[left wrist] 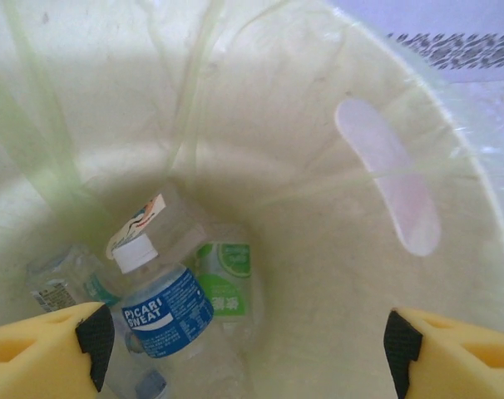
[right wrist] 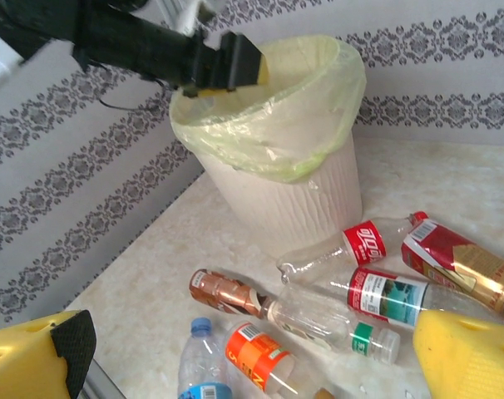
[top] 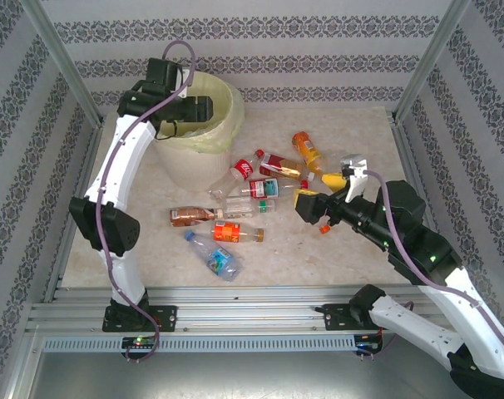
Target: Put the plastic bottles in the bin
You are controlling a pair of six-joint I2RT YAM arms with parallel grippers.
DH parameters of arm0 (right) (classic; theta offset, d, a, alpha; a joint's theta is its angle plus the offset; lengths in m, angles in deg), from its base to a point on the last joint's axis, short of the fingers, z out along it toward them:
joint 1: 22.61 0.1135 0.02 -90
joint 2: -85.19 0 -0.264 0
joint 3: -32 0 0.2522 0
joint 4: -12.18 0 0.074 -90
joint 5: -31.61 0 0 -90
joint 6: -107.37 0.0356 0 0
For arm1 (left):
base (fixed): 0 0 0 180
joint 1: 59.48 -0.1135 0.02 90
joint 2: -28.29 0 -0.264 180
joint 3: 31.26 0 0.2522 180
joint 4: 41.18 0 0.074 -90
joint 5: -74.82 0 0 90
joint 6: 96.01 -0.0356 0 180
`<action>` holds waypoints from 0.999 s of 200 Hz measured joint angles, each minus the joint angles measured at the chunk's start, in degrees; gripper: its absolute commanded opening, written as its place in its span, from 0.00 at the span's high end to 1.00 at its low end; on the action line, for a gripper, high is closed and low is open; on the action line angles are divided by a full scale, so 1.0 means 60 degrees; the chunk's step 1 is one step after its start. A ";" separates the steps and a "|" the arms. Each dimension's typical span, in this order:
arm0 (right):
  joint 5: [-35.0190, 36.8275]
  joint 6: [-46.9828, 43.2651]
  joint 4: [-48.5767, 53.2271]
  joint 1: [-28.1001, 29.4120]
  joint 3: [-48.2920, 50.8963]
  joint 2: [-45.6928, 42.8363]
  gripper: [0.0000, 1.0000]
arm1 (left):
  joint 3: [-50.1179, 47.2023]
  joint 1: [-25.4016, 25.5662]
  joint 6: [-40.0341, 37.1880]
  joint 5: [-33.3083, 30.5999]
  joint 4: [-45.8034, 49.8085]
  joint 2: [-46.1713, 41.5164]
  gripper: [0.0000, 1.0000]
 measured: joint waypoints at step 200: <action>0.0506 0.0015 0.1792 -0.2255 0.1643 0.2433 0.22 | -0.7981 0.2892 0.1060 0.3340 -0.3723 -0.6138 0.00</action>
